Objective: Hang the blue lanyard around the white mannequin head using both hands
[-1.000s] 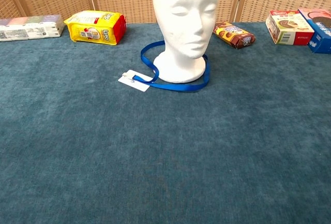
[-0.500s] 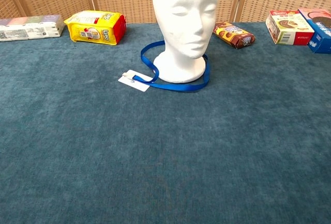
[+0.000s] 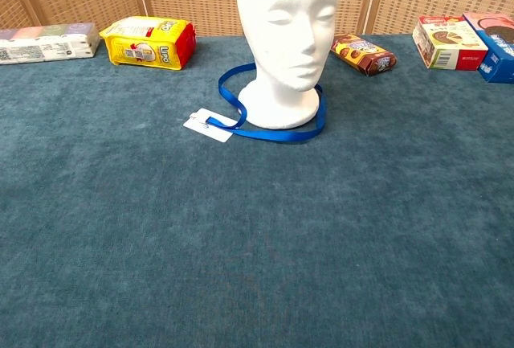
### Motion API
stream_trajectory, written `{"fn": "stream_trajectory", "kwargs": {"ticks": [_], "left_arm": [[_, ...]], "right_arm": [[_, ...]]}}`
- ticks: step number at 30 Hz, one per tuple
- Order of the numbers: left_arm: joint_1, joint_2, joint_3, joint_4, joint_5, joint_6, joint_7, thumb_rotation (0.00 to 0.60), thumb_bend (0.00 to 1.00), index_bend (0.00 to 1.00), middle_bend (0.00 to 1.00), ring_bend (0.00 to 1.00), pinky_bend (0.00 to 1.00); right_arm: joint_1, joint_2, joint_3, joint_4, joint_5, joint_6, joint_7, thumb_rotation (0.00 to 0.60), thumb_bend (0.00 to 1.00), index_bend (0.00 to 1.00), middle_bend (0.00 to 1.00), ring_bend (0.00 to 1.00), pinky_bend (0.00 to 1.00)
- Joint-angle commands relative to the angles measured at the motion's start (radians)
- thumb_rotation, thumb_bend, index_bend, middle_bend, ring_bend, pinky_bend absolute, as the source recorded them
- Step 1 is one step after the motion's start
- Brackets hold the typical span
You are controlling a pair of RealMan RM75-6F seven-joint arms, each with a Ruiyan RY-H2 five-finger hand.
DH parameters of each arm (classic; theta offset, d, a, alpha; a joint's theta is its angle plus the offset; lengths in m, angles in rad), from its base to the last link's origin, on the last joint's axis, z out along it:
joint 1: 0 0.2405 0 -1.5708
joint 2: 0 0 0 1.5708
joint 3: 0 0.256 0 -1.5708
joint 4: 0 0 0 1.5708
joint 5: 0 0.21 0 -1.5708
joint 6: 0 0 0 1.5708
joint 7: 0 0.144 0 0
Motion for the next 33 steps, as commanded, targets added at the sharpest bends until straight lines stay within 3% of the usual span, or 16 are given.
{"fn": "stream_trajectory", "kwargs": {"ticks": [1, 15, 33], "left_arm": [[0.084, -0.019, 0.045, 0.037, 0.057, 0.064, -0.022, 0.169, 0.19, 0.53, 0.61, 0.50, 0.40], [0.269, -0.091, 0.102, 0.098, 0.141, 0.142, -0.031, 0.166, 0.19, 0.53, 0.60, 0.49, 0.37], [0.322, -0.076, 0.051, 0.083, 0.179, 0.124, -0.049, 0.168, 0.19, 0.53, 0.59, 0.49, 0.36]], "right_arm": [[-0.057, -0.018, -0.036, 0.005, -0.040, 0.054, -0.032, 0.600, 0.38, 0.61, 0.64, 0.64, 0.73], [-0.217, -0.088, -0.105, 0.061, -0.109, 0.155, -0.026, 0.600, 0.38, 0.61, 0.63, 0.64, 0.71], [-0.295, -0.091, -0.089, 0.078, -0.188, 0.191, 0.001, 0.600, 0.38, 0.61, 0.63, 0.63, 0.71]]}}
